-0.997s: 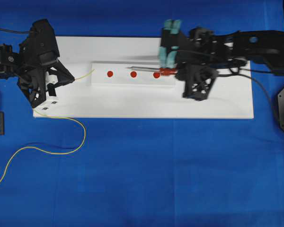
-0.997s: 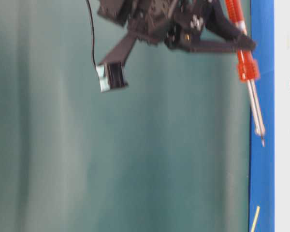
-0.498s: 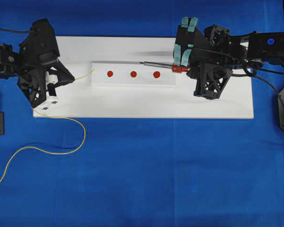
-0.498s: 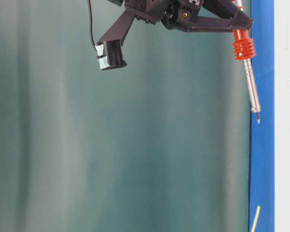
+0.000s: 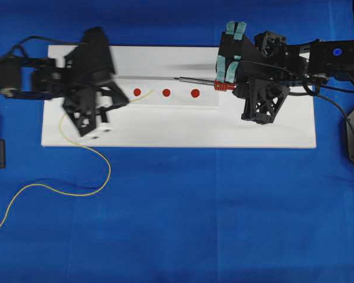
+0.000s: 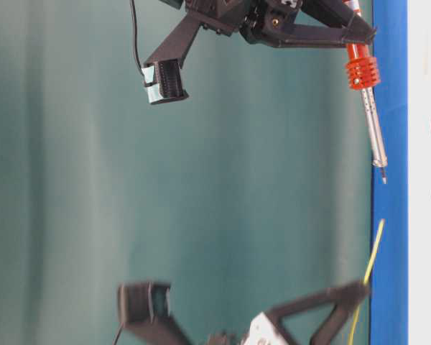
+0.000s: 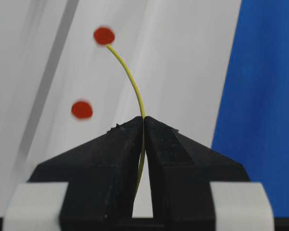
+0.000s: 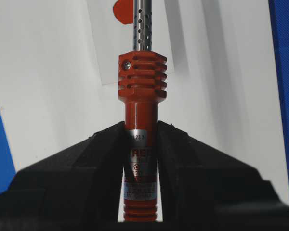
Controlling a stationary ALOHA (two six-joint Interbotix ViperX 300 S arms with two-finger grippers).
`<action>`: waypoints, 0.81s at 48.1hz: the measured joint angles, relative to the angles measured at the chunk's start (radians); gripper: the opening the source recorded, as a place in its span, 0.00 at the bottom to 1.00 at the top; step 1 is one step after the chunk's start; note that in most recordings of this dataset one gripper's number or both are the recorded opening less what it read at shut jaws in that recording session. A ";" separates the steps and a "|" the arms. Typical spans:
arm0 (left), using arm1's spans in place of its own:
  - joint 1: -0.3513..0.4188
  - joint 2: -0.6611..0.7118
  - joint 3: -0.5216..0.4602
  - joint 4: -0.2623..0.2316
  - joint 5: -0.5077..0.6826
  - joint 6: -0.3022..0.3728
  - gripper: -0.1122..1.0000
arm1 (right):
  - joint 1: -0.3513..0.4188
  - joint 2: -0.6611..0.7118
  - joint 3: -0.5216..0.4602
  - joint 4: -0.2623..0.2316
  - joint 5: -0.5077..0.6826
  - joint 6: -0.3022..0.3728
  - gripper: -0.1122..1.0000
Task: Touch the tip of the soldering iron to the tip of the solder at the mark.
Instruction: 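Move left gripper's solder tip right to the middle red dot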
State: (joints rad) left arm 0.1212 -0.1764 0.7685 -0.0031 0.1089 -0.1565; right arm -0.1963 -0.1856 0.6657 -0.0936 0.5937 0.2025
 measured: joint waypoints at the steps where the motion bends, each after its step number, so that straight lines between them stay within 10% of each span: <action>1: 0.002 0.012 -0.011 0.000 0.003 0.000 0.13 | 0.000 -0.002 0.000 0.000 -0.002 0.000 0.18; 39: 0.023 0.195 -0.098 0.000 0.029 -0.009 0.13 | 0.000 -0.002 0.017 0.000 -0.009 -0.003 0.18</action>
State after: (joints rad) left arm 0.1442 0.0184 0.6703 -0.0031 0.1381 -0.1657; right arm -0.1963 -0.1871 0.6826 -0.0936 0.5844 0.1994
